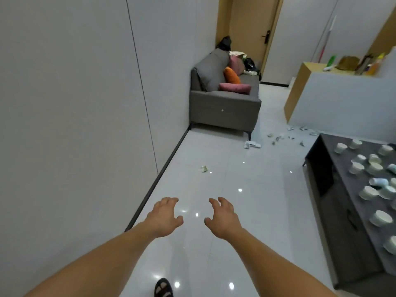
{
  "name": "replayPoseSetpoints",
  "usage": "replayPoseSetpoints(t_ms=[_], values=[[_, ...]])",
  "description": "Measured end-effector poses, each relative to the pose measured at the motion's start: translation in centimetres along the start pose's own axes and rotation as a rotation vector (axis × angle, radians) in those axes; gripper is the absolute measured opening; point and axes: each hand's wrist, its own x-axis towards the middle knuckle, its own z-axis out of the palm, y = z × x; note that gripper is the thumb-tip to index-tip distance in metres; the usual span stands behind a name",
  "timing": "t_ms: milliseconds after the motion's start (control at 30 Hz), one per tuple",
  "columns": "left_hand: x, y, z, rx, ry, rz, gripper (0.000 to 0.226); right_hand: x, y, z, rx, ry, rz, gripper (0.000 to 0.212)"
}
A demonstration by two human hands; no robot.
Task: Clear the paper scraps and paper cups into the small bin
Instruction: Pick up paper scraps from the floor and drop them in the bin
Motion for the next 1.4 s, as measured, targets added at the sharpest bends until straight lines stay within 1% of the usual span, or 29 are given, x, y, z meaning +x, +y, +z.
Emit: replayPoseSetpoints(t_ms=[200, 400, 533, 700, 933, 1267, 1400], values=[[11.2, 1.8, -1.7, -0.035, -0.049, 0.062, 0.069, 7.7, 1.7, -3.2, -0.006, 0.025, 0.086, 0.073], [22.9, 4.1, -5.9, -0.103, -0.048, 0.137, 0.070, 16.6, 2.3, -7.0, -0.011, 0.055, 0.192, 0.073], [28.5, 5.3, -7.6, -0.076, -0.079, 0.160, 0.070, 21.0, 2.4, -7.9, 0.025, 0.051, 0.222, 0.073], [34.8, 8.0, -8.3, -0.064, -0.130, 0.188, 0.070, 26.3, 4.6, -9.8, 0.046, 0.048, 0.265, 0.074], [45.9, 13.8, -8.5, -0.030, -0.170, 0.193, 0.069, 37.0, 10.5, -13.7, 0.055, 0.040, 0.261, 0.075], [62.0, 25.4, -10.2, -0.001, -0.148, 0.130, 0.069, 52.2, 20.6, -24.2, 0.061, 0.029, 0.204, 0.074], [66.8, 28.3, -10.0, -0.013, -0.198, 0.140, 0.070, 57.3, 23.2, -26.9, 0.057, -0.011, 0.215, 0.074]])
